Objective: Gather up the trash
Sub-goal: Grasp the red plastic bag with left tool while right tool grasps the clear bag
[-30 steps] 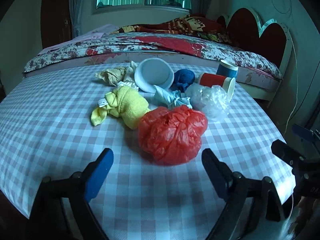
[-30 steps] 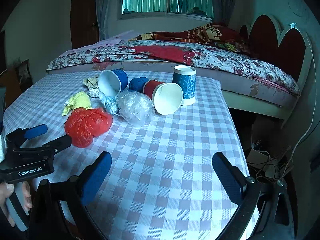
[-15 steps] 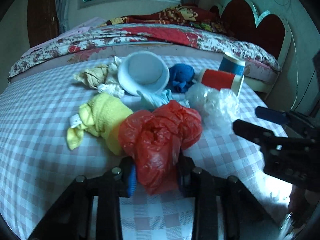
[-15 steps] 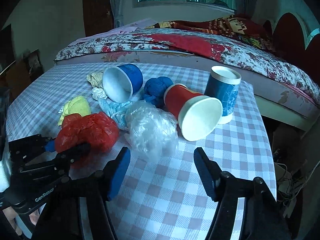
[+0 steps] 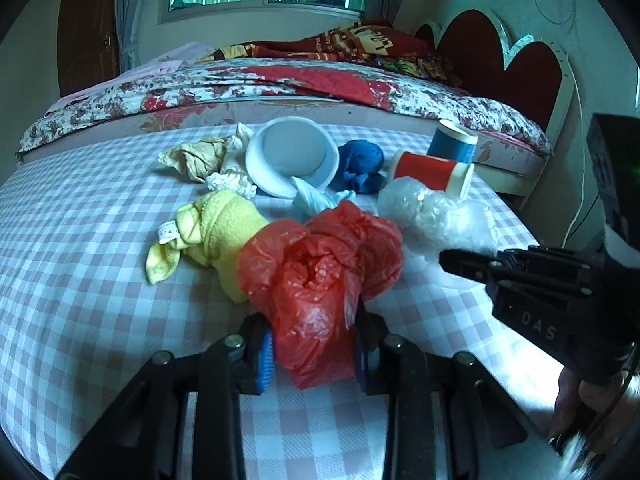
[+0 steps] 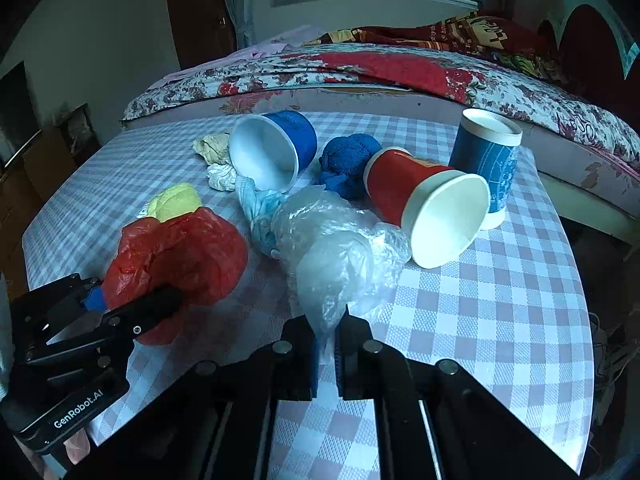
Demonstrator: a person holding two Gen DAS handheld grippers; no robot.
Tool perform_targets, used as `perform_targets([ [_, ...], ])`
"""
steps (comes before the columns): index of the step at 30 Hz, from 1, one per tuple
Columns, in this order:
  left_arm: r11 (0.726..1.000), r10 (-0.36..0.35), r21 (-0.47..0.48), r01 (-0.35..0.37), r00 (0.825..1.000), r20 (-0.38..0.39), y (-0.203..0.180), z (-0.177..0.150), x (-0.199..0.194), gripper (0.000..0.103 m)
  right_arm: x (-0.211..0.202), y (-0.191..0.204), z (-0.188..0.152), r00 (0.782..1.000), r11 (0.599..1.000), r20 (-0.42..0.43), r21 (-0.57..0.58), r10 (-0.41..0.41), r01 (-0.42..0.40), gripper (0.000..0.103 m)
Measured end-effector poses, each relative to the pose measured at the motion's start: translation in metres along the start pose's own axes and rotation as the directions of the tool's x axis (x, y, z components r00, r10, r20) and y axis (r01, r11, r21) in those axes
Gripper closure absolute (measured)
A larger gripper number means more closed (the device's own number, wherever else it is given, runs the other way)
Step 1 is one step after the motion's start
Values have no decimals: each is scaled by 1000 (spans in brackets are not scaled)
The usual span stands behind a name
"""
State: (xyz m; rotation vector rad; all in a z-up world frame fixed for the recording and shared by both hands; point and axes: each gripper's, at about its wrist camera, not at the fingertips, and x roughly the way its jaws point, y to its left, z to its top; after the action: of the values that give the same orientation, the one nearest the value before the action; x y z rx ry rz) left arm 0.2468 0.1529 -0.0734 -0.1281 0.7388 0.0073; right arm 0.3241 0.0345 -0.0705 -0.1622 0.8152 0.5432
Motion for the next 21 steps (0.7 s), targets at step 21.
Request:
perform_targets([
  [21,997,-23,70,15,994,110,-47,-31,-69,72,-118,-18,-59,980,993,161,37,-115,110,97],
])
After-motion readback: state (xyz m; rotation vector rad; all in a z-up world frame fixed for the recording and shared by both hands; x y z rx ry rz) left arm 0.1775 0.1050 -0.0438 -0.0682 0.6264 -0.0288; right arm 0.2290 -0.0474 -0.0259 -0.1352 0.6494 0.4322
